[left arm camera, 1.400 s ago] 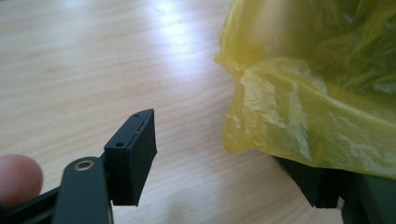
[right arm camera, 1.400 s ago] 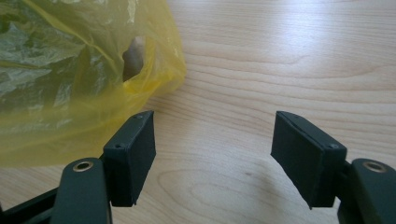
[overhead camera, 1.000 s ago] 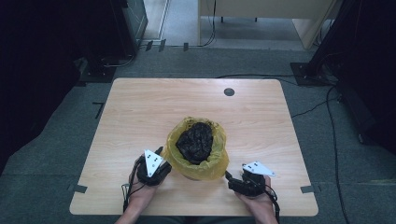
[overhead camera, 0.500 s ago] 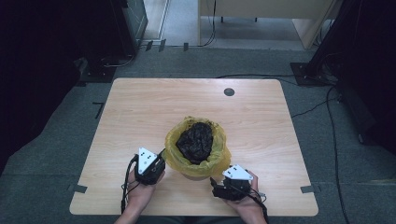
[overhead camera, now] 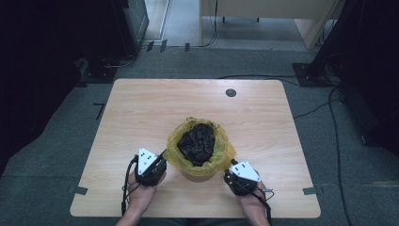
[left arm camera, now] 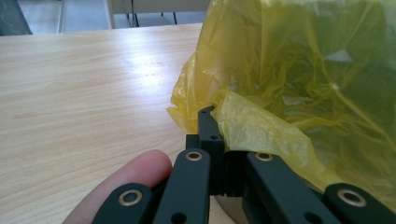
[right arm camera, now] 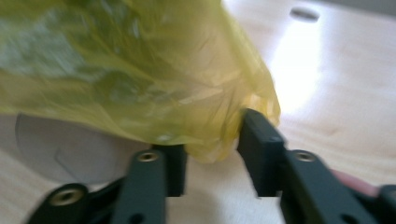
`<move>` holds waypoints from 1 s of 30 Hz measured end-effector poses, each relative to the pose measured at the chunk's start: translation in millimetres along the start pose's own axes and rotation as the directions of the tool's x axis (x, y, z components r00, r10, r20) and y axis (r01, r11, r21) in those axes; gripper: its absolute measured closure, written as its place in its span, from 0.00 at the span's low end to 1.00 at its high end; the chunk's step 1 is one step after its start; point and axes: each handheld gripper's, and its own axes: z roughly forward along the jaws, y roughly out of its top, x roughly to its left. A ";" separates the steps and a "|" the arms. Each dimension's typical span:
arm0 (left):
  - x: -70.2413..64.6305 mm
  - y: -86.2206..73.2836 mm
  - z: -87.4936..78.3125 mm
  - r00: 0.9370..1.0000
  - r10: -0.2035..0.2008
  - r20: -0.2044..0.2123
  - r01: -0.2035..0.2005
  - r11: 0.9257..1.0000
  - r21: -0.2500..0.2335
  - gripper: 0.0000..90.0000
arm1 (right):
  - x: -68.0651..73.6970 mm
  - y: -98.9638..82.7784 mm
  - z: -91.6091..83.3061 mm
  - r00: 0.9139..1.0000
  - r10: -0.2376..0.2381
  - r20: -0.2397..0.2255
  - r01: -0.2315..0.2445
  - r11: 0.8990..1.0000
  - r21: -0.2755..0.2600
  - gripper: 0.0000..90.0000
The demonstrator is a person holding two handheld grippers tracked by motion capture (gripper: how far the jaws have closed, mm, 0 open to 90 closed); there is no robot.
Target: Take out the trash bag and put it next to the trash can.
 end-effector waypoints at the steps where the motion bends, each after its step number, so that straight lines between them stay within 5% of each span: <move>1: -0.2 1.4 -1.6 1.000 -0.001 0.003 0.001 1.000 -0.003 1.00 | 1.0 1.3 -1.2 1.000 -0.006 0.003 0.006 1.000 -0.016 0.85; 4: -3.9 6.2 -7.2 1.000 0.009 0.006 -0.009 1.000 -0.021 1.00 | 3.5 4.4 -5.1 0.999 -0.039 0.018 0.039 0.998 -0.049 0.99; 9: -9.9 14.4 -15.4 1.000 0.020 -0.005 -0.020 0.999 -0.042 1.00 | 2.0 15.7 -15.1 0.997 -0.024 0.077 0.032 0.994 -0.108 0.99; 19: -28.9 31.0 -24.3 0.994 0.079 -0.078 -0.087 0.991 -0.101 1.00 | 8.2 45.0 -30.0 0.975 -0.082 0.208 0.127 0.968 -0.217 1.00; 23: -31.7 37.6 -23.3 0.992 0.088 -0.085 -0.098 0.989 -0.114 1.00 | 10.0 57.6 -32.1 0.980 -0.042 0.196 0.093 0.962 -0.259 1.00; 30: -37.2 48.9 -23.7 0.992 0.105 -0.064 -0.112 0.985 -0.133 1.00 | 9.3 78.5 -29.8 0.993 0.039 0.108 -0.005 0.955 -0.295 1.00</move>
